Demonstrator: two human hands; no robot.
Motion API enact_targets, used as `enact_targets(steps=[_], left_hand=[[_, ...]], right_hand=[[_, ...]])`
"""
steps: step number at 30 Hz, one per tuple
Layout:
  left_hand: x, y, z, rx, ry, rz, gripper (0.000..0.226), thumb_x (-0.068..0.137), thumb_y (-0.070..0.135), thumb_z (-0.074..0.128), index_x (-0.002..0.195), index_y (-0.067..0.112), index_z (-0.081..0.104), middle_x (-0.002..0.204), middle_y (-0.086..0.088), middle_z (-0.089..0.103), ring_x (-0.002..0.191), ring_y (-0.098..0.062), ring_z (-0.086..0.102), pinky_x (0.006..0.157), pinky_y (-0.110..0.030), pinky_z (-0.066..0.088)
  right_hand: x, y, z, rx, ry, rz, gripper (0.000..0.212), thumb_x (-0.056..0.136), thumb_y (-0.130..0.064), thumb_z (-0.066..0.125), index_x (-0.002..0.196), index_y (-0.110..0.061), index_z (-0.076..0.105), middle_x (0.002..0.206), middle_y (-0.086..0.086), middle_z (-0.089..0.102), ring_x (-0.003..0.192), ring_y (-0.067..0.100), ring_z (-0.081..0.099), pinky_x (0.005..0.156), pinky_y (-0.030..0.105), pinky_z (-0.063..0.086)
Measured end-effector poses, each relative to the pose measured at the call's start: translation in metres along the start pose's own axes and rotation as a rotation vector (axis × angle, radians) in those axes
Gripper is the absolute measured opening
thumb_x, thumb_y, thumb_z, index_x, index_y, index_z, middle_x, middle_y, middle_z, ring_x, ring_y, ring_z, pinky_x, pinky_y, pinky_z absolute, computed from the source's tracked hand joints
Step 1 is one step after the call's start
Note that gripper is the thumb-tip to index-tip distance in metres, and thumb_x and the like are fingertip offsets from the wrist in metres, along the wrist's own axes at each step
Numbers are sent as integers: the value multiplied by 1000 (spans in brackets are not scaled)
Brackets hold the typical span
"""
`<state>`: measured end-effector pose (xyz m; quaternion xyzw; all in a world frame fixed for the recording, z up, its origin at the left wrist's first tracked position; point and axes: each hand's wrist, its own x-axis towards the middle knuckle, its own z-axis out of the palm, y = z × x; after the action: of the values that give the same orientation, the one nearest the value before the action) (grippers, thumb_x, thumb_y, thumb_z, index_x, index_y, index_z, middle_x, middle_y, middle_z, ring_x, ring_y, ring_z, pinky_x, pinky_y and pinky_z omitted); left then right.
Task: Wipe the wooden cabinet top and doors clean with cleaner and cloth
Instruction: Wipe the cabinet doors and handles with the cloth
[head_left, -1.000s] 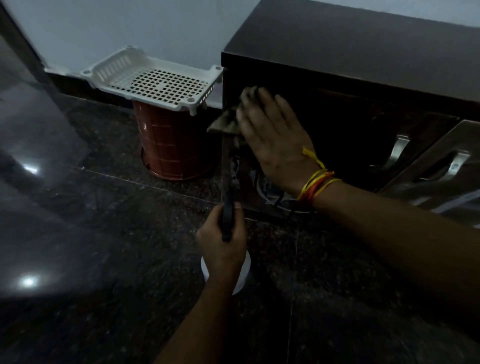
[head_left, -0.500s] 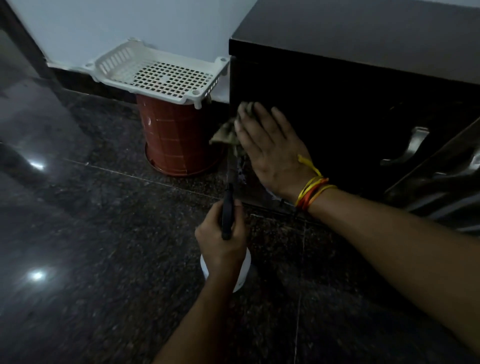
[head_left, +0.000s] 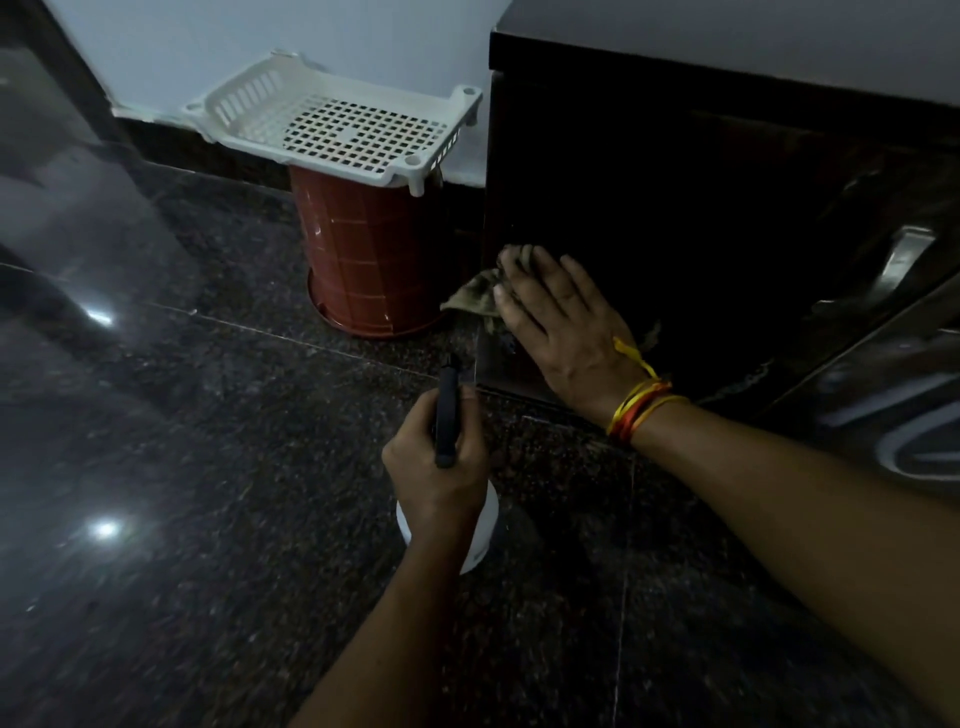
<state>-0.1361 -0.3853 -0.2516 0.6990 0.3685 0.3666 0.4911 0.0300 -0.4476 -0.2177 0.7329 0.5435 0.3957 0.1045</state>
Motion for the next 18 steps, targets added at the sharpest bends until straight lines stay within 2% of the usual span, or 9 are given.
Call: enact_targets(steps=[3,5,8,12,15,18], left_hand=[[4,0,-5,2,8,15,39,96,34,61,60,33,47,51,2,44,46,-17,43,47,-33,36],[5,-1,-6,8,11,18,39,96,33,61,59,34,46,51,2,45,46,-19,45,48,-34,38],[7,0,-7,7,12,-2,37,95,33,62,60,32,48,52,-1,49,49,-26,52,49,-43,46],[6,1,-5,-7,-5,-9,35,96,33,60,63,31,51,54,-2,48,51,-32,53,50,-50,48],[7,1,-5,-10,-10,2,34,96,34,61,63,32,51,53,1,46,51,-32,52,50,-50,47],[11,-2,-9,-9,-3,19,31,96,34,62,66,33,55,54,-1,51,50,-30,54,50,-49,47]], right_hand=[[-13,-13,5,-51,-153,-53,58,92,-16,49,147,-11,30,156,10,22,143,31,24,116,43,10],[-12,-13,5,-69,-174,-65,59,94,-16,44,149,-10,22,158,10,15,145,32,18,117,44,4],[-1,-3,1,-44,-67,8,55,95,-9,35,148,-8,22,157,14,18,144,34,19,118,47,5],[4,-4,8,-3,35,79,53,96,-8,41,147,-8,27,155,13,26,142,34,25,118,48,10],[-8,-19,18,-28,-91,-15,57,95,-19,43,149,-10,23,157,11,20,144,32,21,117,46,7],[-24,-36,25,-15,-237,-95,59,97,-21,40,150,-9,18,159,11,11,146,31,12,117,45,4]])
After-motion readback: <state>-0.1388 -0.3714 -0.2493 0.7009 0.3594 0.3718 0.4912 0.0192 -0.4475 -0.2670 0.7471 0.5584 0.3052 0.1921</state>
